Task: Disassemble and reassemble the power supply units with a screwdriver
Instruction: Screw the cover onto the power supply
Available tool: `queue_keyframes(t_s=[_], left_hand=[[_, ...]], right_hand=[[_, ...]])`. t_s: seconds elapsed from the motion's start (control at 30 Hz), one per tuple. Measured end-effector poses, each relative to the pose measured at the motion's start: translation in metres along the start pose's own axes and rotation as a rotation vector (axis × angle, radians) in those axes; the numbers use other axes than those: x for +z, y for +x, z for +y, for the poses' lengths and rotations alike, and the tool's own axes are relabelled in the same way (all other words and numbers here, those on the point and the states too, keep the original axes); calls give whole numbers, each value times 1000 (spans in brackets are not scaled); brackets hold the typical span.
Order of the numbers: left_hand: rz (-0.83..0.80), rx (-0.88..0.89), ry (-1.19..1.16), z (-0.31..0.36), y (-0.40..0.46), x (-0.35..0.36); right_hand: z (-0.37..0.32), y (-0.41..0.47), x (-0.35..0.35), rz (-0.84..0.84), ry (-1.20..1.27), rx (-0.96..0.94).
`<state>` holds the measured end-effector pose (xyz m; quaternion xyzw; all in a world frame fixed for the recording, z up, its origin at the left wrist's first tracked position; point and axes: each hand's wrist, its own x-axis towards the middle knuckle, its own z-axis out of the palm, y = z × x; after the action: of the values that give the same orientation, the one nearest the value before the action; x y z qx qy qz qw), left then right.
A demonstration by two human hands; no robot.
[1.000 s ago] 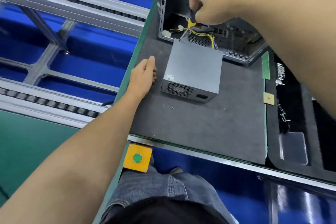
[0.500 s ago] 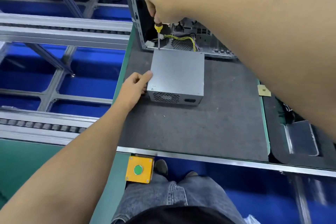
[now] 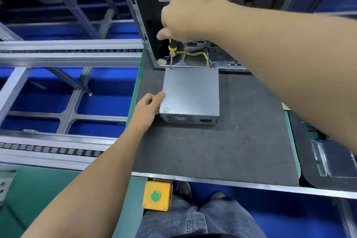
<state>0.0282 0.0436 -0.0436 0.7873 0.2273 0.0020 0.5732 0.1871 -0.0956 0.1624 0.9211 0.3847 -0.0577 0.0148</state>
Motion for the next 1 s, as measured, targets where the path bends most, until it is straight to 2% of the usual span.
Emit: queue_keyframes(t_s=[0.07,0.13,0.23,0.3,0.4,0.5,0.6,0.67,0.8,0.9,0.97,1.0], left_hand=[[3,-5,16,0,-1,0],[2,-8,28,-2,-1,0],[7,-9,43,-1,0,0],[8,-4,38,1,-1,0],[-12,-15,10,3,-3,0],[-26,-50,-5,6,-5,-1],[-37,-54,-17,7,-4,-3],[-46,-46,-32,8,-4,-4],[-61,-26,-127,12,-6,-8],[108,55,-77,12,-13,-15],[249,165,-33,10,-26,-17],[266,244,-1,8,-36,-16]], right_hand=[[-1,1,0,-68,-48,19],[-3,0,-4,-113,-12,-39],[-4,3,-4,-80,27,-96],[-9,5,-2,-33,-30,-48],[-16,1,-4,-97,-115,60],[-16,-4,-10,-169,-82,38],[-12,-4,-12,-128,-60,-7],[-10,-2,-10,-100,-120,25],[-9,0,-3,-171,-258,49],[-13,1,-5,-205,-104,58],[-17,2,-6,-172,-76,31],[-19,3,-6,-140,-76,35]])
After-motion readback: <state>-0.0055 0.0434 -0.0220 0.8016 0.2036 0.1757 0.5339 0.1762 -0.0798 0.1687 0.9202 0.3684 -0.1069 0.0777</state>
